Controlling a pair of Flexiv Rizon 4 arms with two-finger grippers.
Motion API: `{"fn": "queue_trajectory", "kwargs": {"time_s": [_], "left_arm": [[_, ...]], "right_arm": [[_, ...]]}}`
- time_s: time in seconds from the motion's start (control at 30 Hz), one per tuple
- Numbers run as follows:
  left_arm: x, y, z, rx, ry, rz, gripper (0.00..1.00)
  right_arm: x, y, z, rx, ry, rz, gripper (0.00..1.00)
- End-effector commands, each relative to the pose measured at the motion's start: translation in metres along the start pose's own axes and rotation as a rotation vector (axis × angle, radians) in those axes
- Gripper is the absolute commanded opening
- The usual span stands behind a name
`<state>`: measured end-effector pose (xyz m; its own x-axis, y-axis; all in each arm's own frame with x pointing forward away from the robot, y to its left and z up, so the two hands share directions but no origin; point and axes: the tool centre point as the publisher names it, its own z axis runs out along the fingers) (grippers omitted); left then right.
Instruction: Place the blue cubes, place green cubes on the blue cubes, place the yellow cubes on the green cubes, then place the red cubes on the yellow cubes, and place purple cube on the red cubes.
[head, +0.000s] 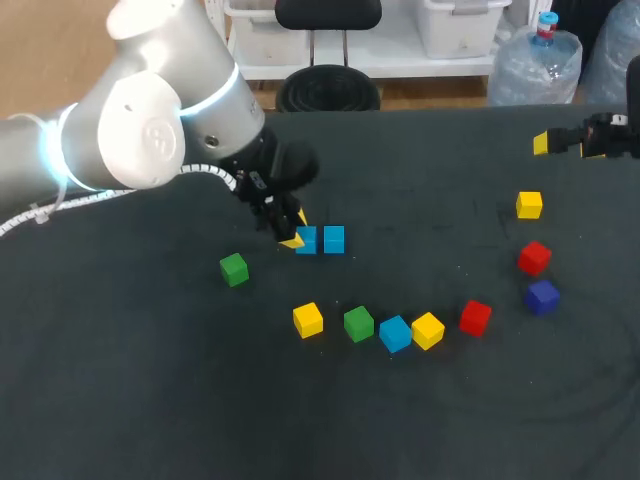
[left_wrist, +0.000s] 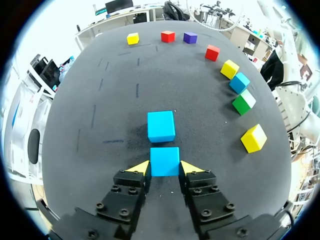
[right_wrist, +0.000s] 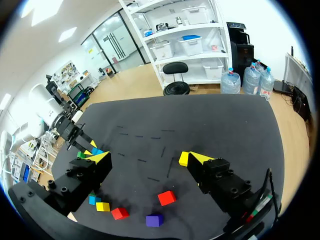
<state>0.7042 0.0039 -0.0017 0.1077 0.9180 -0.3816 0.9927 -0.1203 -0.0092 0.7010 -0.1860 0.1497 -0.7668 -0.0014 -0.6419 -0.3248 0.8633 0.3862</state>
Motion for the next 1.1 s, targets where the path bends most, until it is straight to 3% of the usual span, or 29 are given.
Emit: {"fn": "queue_trajectory", "kwargs": {"time_s": [0.03, 0.1, 0.37, 0.53, 0.6, 0.83, 0.9, 1.1], "left_arm": [[-0.001, 0.002, 0.0, -0.001, 0.008, -0.004, 0.29], [0.0, 0.002, 0.0, -0.002, 0.009, -0.006, 0.25], [0.0, 0.002, 0.0, -0.008, 0.014, -0.009, 0.33], [0.0, 0.001, 0.0, -0.013, 0.017, -0.013, 0.48], [0.0, 0.001, -0.001, -0.015, 0.018, -0.014, 0.64], [0.0, 0.0, -0.003, -0.027, 0.025, -0.021, 0.86], [-0.001, 0.0, -0.007, -0.036, 0.023, -0.031, 1.0], [-0.006, 0.001, -0.023, -0.082, 0.001, -0.08, 1.0]], "right_arm": [[0.0, 0.001, 0.0, 0.005, -0.001, 0.001, 1.0], [0.0, 0.001, 0.0, 0.005, -0.001, 0.001, 1.0], [0.0, 0.001, 0.0, 0.005, -0.001, 0.001, 1.0], [0.0, 0.001, 0.0, 0.005, -0.001, 0.001, 1.0], [0.0, 0.001, 0.0, 0.005, -0.001, 0.001, 1.0], [0.0, 0.001, 0.0, 0.005, -0.001, 0.001, 1.0], [0.0, 0.001, 0.0, 0.005, -0.001, 0.001, 1.0], [0.0, 0.001, 0.0, 0.005, -0.001, 0.001, 1.0]]}}
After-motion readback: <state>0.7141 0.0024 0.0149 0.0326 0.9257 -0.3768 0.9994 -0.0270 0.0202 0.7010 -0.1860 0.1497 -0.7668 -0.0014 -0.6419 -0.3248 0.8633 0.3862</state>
